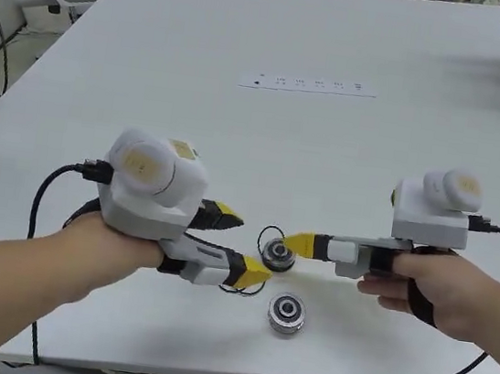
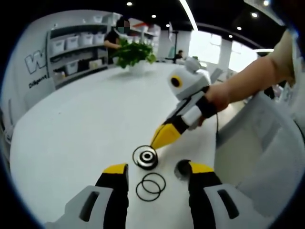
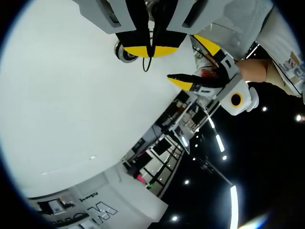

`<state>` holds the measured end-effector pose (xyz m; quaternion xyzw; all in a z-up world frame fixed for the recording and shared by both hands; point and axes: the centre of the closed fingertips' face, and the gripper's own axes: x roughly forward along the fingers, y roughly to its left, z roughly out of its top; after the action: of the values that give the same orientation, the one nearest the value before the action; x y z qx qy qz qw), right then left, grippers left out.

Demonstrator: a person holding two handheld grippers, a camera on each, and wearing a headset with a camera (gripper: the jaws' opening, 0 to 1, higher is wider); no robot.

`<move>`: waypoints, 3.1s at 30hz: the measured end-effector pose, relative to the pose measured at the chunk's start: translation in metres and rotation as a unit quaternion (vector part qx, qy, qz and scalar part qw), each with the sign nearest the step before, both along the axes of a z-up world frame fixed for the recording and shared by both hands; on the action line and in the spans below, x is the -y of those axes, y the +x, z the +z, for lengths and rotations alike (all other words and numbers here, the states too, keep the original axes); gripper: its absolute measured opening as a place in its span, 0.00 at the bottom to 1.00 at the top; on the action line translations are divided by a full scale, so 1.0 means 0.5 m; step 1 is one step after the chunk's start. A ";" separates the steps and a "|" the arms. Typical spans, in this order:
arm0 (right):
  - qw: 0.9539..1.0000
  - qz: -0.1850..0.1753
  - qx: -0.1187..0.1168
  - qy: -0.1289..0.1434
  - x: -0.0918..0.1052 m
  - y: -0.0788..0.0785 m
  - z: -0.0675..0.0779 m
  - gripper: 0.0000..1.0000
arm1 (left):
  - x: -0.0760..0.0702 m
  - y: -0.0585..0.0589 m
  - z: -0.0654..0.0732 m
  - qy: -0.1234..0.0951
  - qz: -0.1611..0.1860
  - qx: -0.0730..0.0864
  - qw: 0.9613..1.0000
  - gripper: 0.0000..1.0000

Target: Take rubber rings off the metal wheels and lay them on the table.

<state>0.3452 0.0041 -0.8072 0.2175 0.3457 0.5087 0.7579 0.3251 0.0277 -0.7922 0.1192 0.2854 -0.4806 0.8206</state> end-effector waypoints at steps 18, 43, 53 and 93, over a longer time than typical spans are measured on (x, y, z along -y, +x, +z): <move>0.999 0.034 0.001 0.015 -0.053 -0.027 0.035 0.00 | -0.076 -0.043 0.027 0.001 0.017 0.006 1.000 0.67; 0.994 0.101 -0.019 -0.021 -0.142 -0.080 -0.018 0.00 | -0.159 -0.055 0.022 0.012 0.057 0.004 0.998 0.78; 0.992 0.102 0.001 -0.069 -0.132 -0.072 -0.052 0.00 | -0.170 -0.061 0.016 0.015 0.063 -0.001 0.998 0.78; 0.977 0.119 0.129 -0.124 -0.066 -0.048 -0.009 0.30 | -0.137 -0.042 0.022 0.018 0.052 -0.007 0.998 0.77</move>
<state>0.3211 0.0373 -0.8119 0.0120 0.3285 0.5722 0.7514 0.3039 0.0962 -0.7814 0.1152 0.3057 -0.4326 0.8403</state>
